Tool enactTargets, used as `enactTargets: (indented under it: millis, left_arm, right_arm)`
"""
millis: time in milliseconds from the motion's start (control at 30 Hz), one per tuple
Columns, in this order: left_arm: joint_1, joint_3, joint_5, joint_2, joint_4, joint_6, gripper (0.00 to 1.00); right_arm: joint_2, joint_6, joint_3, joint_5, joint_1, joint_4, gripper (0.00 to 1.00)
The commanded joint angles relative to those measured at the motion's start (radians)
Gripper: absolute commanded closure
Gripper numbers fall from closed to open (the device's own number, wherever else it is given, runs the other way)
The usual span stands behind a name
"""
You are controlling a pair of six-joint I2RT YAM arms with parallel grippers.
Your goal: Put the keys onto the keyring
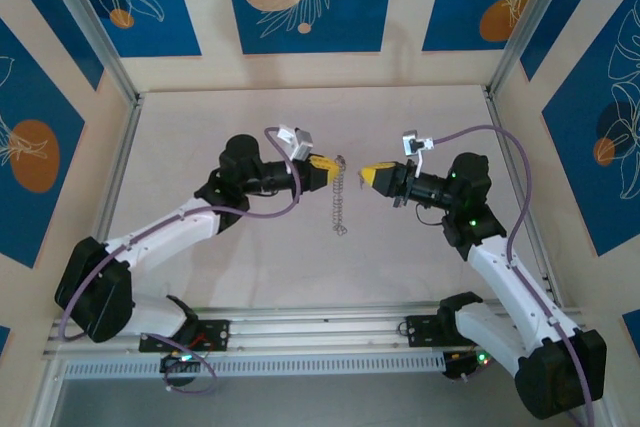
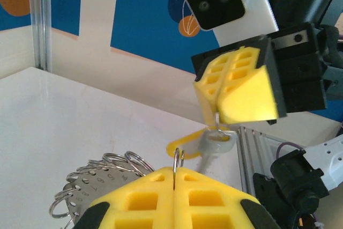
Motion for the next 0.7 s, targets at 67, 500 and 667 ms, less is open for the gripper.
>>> enactTargets:
  millis: [67,500,667]
  left_arm:
    - [-0.023,0.068,0.023,0.028,-0.003,0.031,1.0]
    - [-0.031,0.095,0.027,0.049,-0.01,0.035,1.0]
    - [-0.036,0.103,0.032,0.052,-0.008,0.034,1.0]
  right_arm:
    - [0.004,-0.067,0.064,0.104,0.074,-0.021,1.0]
    - [0.066,-0.103,0.088,0.189,0.099,-0.037,1.0]
    - [0.081,-0.103,0.09,0.193,0.1,-0.031,1.0]
